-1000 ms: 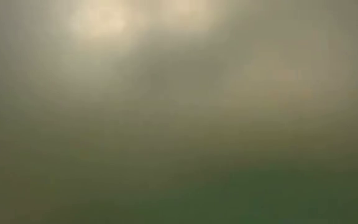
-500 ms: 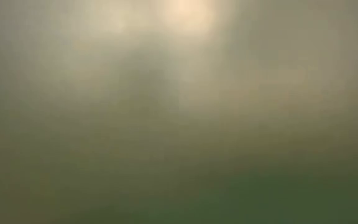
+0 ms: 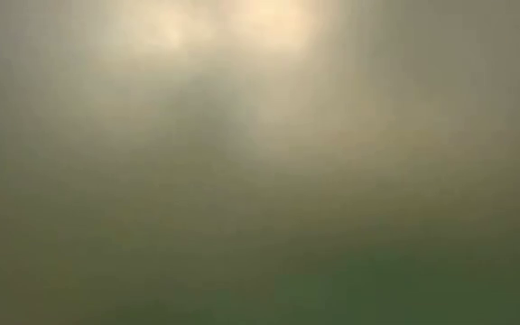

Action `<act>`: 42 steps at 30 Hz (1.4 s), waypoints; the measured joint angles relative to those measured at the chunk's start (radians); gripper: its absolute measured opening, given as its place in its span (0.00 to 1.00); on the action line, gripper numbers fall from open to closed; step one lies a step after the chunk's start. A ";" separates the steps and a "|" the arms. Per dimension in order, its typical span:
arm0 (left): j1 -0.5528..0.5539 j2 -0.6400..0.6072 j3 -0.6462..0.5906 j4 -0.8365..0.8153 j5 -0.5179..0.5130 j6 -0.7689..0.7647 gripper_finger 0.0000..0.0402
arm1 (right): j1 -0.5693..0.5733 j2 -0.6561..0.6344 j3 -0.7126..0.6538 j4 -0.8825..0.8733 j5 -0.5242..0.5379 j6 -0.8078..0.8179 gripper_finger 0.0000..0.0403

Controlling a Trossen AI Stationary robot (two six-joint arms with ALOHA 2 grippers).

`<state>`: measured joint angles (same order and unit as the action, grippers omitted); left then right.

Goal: Sort silverware by color (type)
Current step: Put the black spoon into the orange bin, then return to Home Position

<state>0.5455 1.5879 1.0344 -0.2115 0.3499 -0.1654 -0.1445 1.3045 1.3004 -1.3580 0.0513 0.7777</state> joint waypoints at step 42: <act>0.018 -0.059 0.000 0.038 0.064 -0.269 0.29 | 0.151 -0.296 -0.522 0.473 0.108 -0.266 0.24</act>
<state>0.5636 1.5291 1.0344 -0.1739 0.4136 -0.4348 0.0067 1.0083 0.7788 -0.8846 0.1593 0.5121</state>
